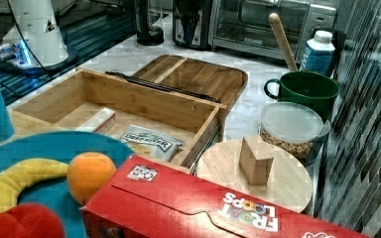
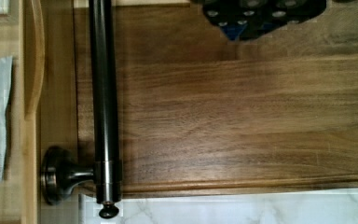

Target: Close the drawer.

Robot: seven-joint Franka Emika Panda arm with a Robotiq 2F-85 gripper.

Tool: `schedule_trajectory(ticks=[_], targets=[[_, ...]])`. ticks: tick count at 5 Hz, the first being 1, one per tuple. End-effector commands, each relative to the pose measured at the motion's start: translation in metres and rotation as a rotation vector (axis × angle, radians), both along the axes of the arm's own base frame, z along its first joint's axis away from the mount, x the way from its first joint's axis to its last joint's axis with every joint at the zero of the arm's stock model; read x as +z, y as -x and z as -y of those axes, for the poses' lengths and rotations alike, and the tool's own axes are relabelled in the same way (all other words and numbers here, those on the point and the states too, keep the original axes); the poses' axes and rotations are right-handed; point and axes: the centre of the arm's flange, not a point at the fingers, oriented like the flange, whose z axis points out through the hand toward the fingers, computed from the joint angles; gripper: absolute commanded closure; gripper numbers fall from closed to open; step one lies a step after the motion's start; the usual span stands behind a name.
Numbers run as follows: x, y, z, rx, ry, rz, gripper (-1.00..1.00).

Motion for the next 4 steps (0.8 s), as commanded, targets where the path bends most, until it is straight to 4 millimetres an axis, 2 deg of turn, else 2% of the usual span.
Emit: schedule_trajectory(ticks=[1,3,4], targets=[[-0.073,0.004,-0.01,0.116,-0.044,-0.017,1.0],[-0.077,0.008,0.008,0.151,-0.013,-0.016,1.0],[-0.077,0.003,0.028,0.182,0.007,-0.017,1.0]])
